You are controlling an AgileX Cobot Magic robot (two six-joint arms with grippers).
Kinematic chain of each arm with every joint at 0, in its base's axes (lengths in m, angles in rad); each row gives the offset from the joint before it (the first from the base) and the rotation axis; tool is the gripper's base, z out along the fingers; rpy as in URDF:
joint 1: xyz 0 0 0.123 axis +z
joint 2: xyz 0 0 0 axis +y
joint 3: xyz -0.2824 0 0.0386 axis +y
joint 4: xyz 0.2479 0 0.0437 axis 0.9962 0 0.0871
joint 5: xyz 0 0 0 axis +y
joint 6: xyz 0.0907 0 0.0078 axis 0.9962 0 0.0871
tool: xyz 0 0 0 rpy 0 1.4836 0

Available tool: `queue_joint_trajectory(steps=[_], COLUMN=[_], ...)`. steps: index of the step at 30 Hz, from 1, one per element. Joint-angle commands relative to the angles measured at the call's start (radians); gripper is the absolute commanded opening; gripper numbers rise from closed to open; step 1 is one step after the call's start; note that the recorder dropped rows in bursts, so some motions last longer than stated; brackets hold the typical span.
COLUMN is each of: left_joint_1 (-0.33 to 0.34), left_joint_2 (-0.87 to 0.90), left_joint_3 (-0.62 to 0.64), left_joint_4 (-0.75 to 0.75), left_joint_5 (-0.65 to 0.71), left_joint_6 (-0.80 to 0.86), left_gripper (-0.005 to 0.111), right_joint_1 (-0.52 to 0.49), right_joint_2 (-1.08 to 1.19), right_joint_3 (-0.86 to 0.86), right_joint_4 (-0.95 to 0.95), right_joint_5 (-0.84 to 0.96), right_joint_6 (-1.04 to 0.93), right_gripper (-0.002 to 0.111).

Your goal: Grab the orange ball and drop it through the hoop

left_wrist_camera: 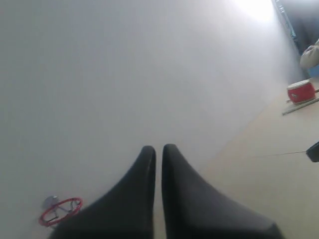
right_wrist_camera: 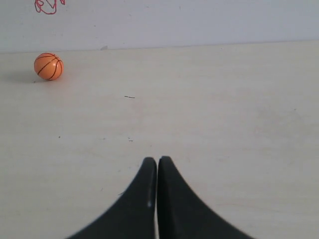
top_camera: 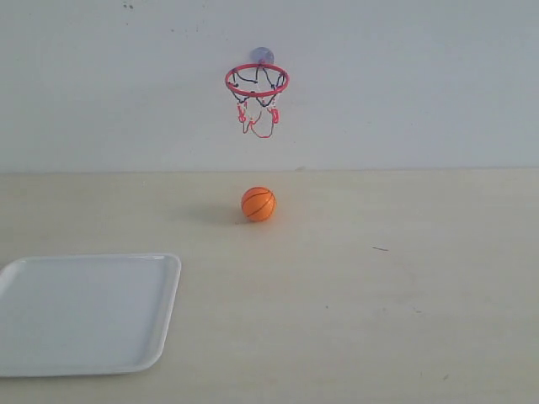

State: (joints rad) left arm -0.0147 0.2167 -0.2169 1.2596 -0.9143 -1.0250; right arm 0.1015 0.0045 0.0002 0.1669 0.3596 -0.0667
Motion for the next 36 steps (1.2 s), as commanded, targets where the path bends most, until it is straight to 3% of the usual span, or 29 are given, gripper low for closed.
queue_joint_trajectory(steps=[1, 6, 10, 12, 14, 17, 24, 31, 36], left_joint_1=[-0.033, -0.054, -0.054, -0.054, -0.054, -0.055, -0.055, -0.052, -0.051], left_joint_2=[-0.037, -0.07, -0.07, -0.07, -0.07, -0.076, -0.217, -0.217, -0.217], left_joint_3=[0.006, 0.024, 0.069, 0.086, 0.101, 0.134, 0.217, 0.217, 0.217], left_joint_4=[-0.039, -0.261, -0.762, -1.048, -1.2, -1.244, -1.246, -1.287, -1.319], left_joint_5=[0.109, 0.301, 0.551, 0.682, 0.763, 0.767, 0.791, 1.099, 1.192], left_joint_6=[0.006, 0.221, 0.523, 0.766, 0.985, 1.114, 1.114, 1.112, 1.109], left_gripper=[0.004, 0.004, 0.004, 0.004, 0.004, 0.004, 0.004, 0.004, 0.004], right_joint_1=[-0.001, -0.001, -0.001, -0.001, -0.001, -0.001, -0.001, -0.001, -0.001], right_joint_2=[-0.004, -0.004, -0.004, -0.004, -0.004, -0.004, -0.004, -0.004, -0.004], right_joint_3=[0.0, 0.0, 0.0, 0.0, 0.0, 0.0, 0.0, 0.0, 0.0], right_joint_4=[-0.004, -0.004, -0.004, -0.004, -0.004, -0.004, -0.004, -0.004, -0.004], right_joint_5=[-0.004, -0.004, -0.004, -0.004, -0.004, -0.004, -0.004, -0.008, -0.01], right_joint_6=[0.001, 0.001, 0.001, 0.001, 0.001, 0.001, 0.001, 0.0, 0.0], right_gripper=[0.0, 0.0, 0.0, 0.0, 0.0, 0.0, 0.0, 0.0, 0.0])
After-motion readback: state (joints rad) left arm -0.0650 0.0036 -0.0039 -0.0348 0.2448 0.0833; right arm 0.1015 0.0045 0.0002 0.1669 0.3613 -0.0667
